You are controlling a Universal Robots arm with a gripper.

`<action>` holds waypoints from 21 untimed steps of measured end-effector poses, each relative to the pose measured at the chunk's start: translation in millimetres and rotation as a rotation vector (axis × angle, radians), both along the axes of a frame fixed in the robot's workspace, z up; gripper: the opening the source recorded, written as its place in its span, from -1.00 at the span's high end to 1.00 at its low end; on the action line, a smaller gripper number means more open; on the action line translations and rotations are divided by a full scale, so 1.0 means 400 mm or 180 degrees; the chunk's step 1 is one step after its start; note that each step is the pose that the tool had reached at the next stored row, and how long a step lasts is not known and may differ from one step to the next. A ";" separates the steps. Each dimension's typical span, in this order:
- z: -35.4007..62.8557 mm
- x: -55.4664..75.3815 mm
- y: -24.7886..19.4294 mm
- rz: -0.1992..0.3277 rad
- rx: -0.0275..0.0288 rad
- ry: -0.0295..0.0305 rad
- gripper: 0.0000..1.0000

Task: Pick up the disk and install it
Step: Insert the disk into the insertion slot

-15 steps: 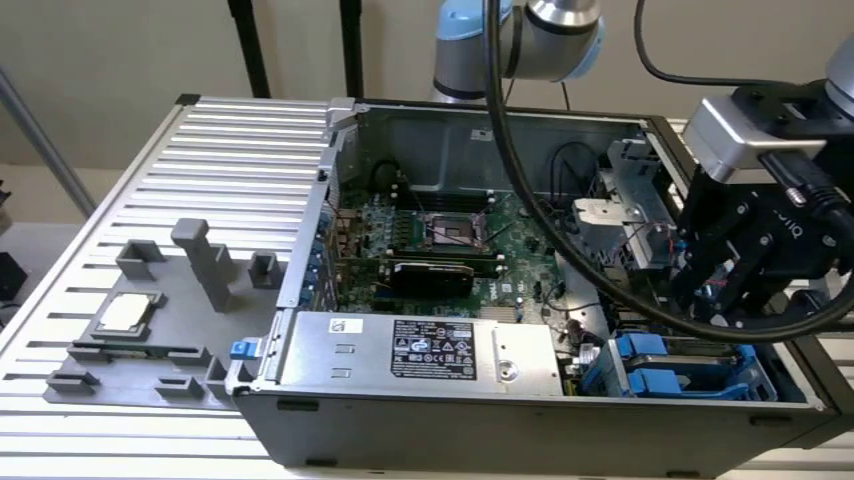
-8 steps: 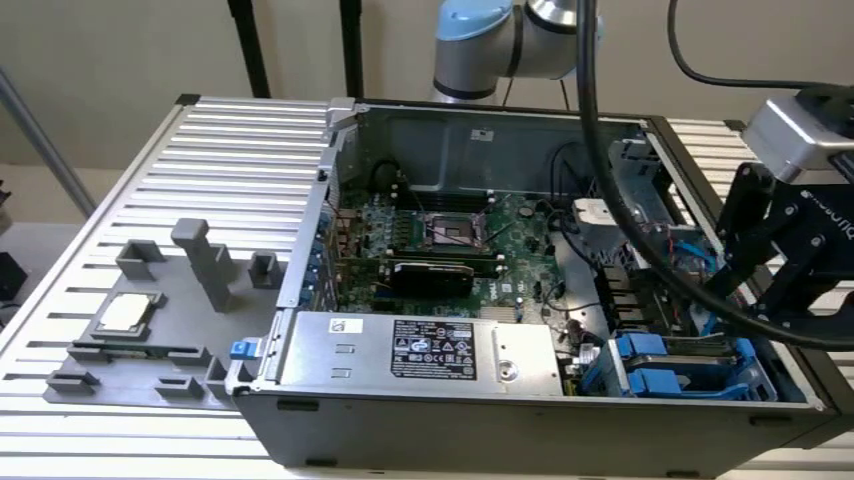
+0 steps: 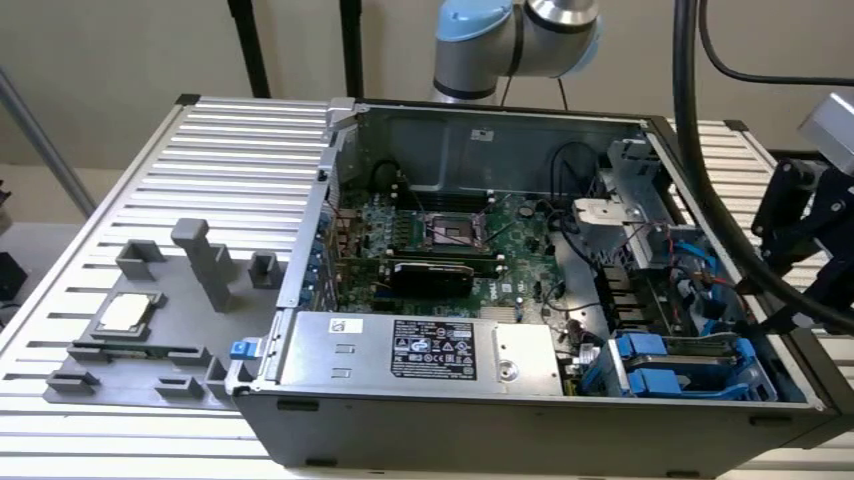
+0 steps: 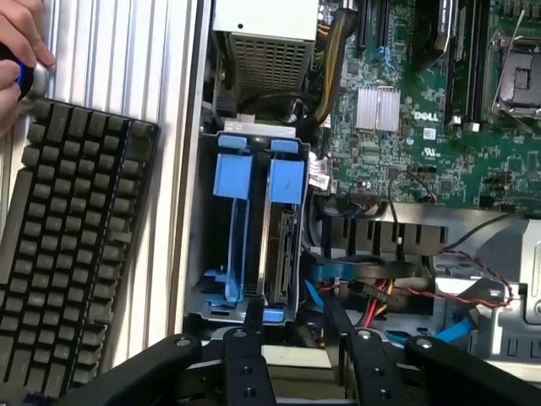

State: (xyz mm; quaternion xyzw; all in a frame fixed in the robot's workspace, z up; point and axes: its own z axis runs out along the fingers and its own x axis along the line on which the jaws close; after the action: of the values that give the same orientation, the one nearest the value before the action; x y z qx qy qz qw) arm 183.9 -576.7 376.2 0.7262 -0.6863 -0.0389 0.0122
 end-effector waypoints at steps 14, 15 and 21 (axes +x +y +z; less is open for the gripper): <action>-0.061 -0.016 0.037 0.0018 -0.0012 -0.0001 1.00; -0.063 -0.019 0.043 0.0020 -0.0018 -0.0001 -1.00; -0.067 -0.042 0.058 0.0029 -0.0037 -0.0001 -1.00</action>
State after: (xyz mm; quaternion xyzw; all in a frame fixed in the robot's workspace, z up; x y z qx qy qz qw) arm 166.9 -553.4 349.3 0.7293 -0.6831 -0.0347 0.0165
